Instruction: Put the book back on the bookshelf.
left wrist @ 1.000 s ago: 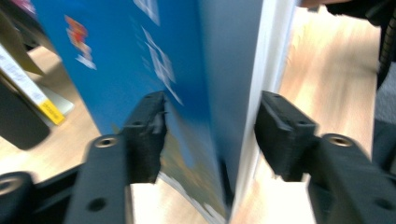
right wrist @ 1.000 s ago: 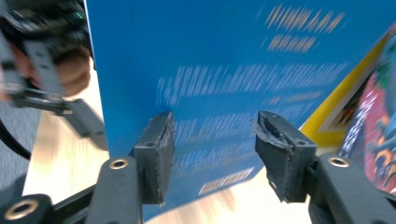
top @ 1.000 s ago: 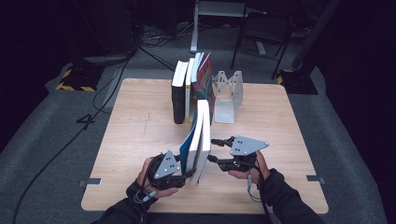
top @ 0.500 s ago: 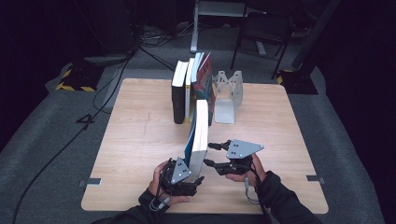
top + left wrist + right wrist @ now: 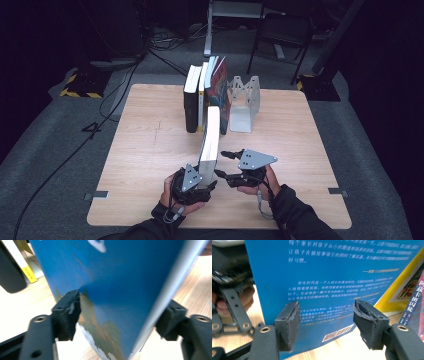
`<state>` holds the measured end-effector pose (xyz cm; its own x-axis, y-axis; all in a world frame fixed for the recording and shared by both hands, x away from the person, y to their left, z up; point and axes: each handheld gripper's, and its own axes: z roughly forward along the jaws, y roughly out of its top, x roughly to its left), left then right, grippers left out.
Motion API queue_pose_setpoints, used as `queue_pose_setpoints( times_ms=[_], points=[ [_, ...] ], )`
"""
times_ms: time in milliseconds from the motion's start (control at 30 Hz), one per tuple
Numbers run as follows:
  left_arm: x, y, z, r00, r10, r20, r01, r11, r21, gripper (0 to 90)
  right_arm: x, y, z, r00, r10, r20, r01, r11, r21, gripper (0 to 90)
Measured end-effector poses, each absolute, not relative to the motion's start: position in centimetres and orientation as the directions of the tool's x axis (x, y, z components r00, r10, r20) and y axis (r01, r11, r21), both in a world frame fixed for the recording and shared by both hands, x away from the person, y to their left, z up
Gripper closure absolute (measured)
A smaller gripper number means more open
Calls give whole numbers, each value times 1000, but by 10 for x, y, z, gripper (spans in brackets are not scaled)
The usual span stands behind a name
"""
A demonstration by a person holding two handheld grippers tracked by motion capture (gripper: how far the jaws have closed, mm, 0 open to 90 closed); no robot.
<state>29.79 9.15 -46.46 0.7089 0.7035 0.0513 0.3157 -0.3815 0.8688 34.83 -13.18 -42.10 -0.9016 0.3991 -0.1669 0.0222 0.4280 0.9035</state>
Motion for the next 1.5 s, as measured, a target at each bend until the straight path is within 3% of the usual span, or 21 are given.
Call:
queue_pose_setpoints(
  times_ms=[233, 367, 567, 800, 1067, 1100, 1167, 1267, 1500],
  points=[
    [295, 110, -463, 699, 713, 48, 321, -373, 870, 499, 349, -140, -421, -894, 411, -179, 24, 443, 896, 377],
    [297, 121, -461, 679, 733, 41, 336, -359, 871, 554, 350, -154, -420, -885, 424, -191, 26, 456, 889, 374],
    [298, 126, -460, 665, 745, 49, 330, -352, 876, 557, 353, -184, -429, -868, 455, -197, 63, 494, 867, 362],
    [304, 120, -459, 630, 771, 92, 284, -338, 897, 475, 355, -247, -448, -822, 547, -159, 195, 533, 823, 360],
    [316, 121, -455, 618, 786, 26, 286, -256, 924, 373, 350, -281, -461, -789, 601, -128, 275, 532, 801, 359],
    [316, 122, -453, 629, 777, 23, 279, -253, 926, 382, 350, -283, -463, -788, 603, -127, 282, 536, 796, 360],
    [316, 121, -450, 649, 759, 47, 252, -273, 929, 499, 349, -287, -465, -786, 605, -128, 290, 543, 788, 360],
    [321, 126, -449, 675, 738, 6, 269, -253, 930, 576, 348, -289, -466, -784, 607, -128, 296, 548, 782, 360],
    [326, 117, -447, 736, 676, -21, 265, -260, 928, 593, 348, -293, -465, -778, 615, -130, 304, 550, 778, 358]
  ],
)
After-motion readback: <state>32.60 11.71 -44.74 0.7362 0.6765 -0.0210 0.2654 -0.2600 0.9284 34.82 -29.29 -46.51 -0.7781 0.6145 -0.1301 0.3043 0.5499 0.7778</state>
